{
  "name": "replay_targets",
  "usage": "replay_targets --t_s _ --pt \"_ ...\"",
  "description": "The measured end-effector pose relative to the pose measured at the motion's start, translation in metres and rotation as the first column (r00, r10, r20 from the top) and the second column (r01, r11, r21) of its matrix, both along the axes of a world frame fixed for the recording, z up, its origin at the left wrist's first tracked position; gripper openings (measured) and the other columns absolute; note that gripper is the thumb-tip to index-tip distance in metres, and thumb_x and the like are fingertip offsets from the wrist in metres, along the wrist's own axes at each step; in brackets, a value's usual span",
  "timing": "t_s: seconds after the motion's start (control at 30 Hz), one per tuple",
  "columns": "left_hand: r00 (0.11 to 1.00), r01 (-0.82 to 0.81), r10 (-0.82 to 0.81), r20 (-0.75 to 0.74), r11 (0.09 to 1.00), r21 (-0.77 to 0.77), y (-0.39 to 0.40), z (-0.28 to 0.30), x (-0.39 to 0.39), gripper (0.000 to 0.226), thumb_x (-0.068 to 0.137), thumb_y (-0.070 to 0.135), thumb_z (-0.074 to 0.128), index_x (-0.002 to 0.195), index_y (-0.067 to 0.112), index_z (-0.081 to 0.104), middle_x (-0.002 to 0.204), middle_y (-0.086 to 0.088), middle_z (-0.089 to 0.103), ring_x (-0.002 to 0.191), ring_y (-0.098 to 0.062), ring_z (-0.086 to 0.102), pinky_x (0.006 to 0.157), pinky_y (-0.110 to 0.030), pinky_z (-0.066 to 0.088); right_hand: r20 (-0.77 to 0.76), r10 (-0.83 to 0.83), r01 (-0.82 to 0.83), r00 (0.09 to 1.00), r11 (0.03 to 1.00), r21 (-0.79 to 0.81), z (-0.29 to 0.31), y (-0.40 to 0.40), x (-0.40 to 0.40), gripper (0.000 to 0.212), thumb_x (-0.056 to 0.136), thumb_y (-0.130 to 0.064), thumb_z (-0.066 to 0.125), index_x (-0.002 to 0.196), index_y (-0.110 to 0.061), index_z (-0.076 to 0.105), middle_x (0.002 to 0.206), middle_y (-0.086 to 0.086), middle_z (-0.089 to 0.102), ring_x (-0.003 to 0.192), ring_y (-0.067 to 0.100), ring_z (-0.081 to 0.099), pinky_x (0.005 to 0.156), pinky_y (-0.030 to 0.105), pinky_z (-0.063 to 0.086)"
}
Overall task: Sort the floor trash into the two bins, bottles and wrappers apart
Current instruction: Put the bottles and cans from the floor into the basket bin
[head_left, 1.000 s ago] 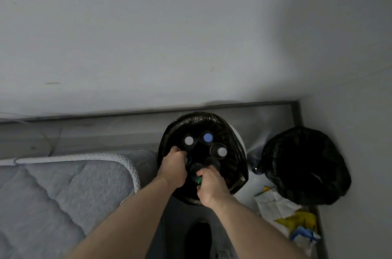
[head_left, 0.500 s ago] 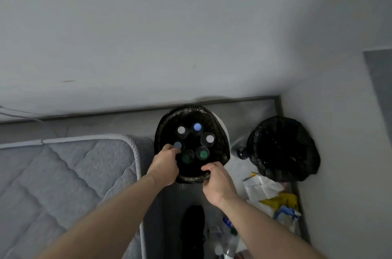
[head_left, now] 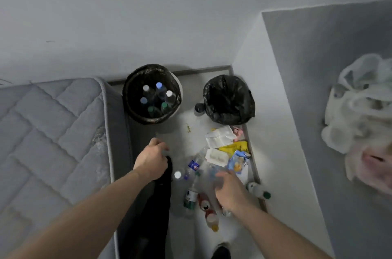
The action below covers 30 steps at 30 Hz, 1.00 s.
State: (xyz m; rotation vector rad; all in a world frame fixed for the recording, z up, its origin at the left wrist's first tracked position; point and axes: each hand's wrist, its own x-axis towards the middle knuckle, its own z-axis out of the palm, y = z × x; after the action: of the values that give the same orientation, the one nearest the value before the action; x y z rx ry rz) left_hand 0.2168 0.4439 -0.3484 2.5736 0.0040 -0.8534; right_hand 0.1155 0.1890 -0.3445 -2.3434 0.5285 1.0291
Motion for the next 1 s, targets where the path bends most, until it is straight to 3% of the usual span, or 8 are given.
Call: replay_targets --t_s 0.1,0.2,0.27,0.33,0.53,0.67,0.87,1.0 --pt "0.999 -0.009 0.01 -0.052 1.0 0.009 -0.035 0.017 -0.07 0.029 0.09 0.017 0.05 0.116 0.021 0.064 0.129 0.004 0.045 0.106 -0.025 0.06 0.088 -0.038 0.051 -0.005 -0.002 0.002 1.0 1.0 0.004 0.012 -0.035 -0.07 0.039 0.08 -0.018 0.062 0.117 -0.029 0.066 0.126 -0.005 0.053 0.109 0.019 0.061 0.085 0.019 0.042" --pt "0.994 0.004 -0.001 -0.112 1.0 0.03 -0.066 0.034 -0.138 0.033 0.09 0.019 0.048 0.119 0.021 0.062 0.13 0.002 0.046 0.107 -0.027 0.06 0.092 -0.041 0.052 0.016 -0.039 0.039 0.999 0.999 -0.021 0.022 -0.069 -0.138 0.033 0.072 -0.019 0.057 0.101 -0.032 0.067 0.115 -0.003 0.061 0.108 0.023 0.062 0.088 0.023 0.045" --pt "0.981 0.1 -0.09 -0.174 0.994 0.052 -0.084 0.038 -0.175 0.035 0.091 0.017 0.048 0.123 0.019 0.061 0.131 -0.001 0.047 0.112 -0.027 0.059 0.095 -0.037 0.049 -0.01 -0.06 0.06 0.998 0.998 0.001 0.03 -0.088 -0.172 0.055 0.072 -0.016 0.06 0.123 -0.036 0.063 0.13 -0.005 0.055 0.121 0.021 0.056 0.102 0.025 0.044" --pt "0.967 0.127 -0.108 -0.229 0.99 0.069 -0.099 0.035 -0.204 0.038 0.089 0.022 0.053 0.127 0.023 0.058 0.131 0.0 0.044 0.11 -0.027 0.06 0.094 -0.035 0.049 -0.022 -0.075 0.075 0.997 0.997 0.006 0.029 -0.105 -0.197 0.066 0.074 -0.015 0.061 0.137 -0.035 0.058 0.143 -0.006 0.048 0.131 0.017 0.05 0.105 0.022 0.04" --pt "0.926 0.239 -0.206 -0.316 0.969 0.069 -0.132 -0.014 -0.265 0.043 0.09 0.022 0.052 0.132 0.028 0.05 0.133 0.005 0.038 0.112 -0.027 0.06 0.092 -0.039 0.05 -0.084 -0.154 0.152 0.984 0.988 -0.032 -0.012 -0.122 -0.244 0.049 0.087 -0.023 0.062 0.135 -0.029 0.053 0.14 -0.006 0.044 0.115 0.017 0.059 0.095 0.027 0.046" --pt "0.901 0.284 -0.243 -0.359 0.957 0.065 -0.148 -0.059 -0.295 0.046 0.09 0.024 0.056 0.135 0.028 0.046 0.137 0.005 0.033 0.114 -0.03 0.058 0.092 -0.04 0.049 -0.078 -0.193 0.19 0.978 0.981 -0.046 -0.052 -0.122 -0.27 0.053 0.088 -0.024 0.063 0.139 -0.027 0.048 0.141 -0.003 0.043 0.111 0.018 0.059 0.091 0.027 0.047" --pt "0.911 0.314 -0.291 -0.292 0.949 0.033 -0.173 -0.112 -0.327 0.056 0.086 0.019 0.057 0.138 0.027 0.039 0.143 0.003 0.024 0.105 -0.036 0.062 0.087 -0.045 0.051 -0.049 -0.252 0.246 0.967 0.963 -0.108 -0.105 -0.131 -0.276 0.066 0.088 -0.024 0.064 0.148 -0.026 0.037 0.146 0.002 0.038 0.118 0.026 0.059 0.094 0.034 0.048" --pt "0.93 0.299 -0.307 -0.201 0.952 -0.067 -0.199 -0.14 -0.335 0.06 0.084 0.018 0.056 0.14 0.031 0.039 0.15 0.007 0.02 0.108 -0.033 0.06 0.085 -0.044 0.053 -0.023 -0.252 0.248 0.967 0.962 -0.114 -0.138 -0.14 -0.268 0.071 0.085 -0.021 0.064 0.149 -0.024 0.033 0.147 0.003 0.033 0.116 0.029 0.059 0.093 0.035 0.048"
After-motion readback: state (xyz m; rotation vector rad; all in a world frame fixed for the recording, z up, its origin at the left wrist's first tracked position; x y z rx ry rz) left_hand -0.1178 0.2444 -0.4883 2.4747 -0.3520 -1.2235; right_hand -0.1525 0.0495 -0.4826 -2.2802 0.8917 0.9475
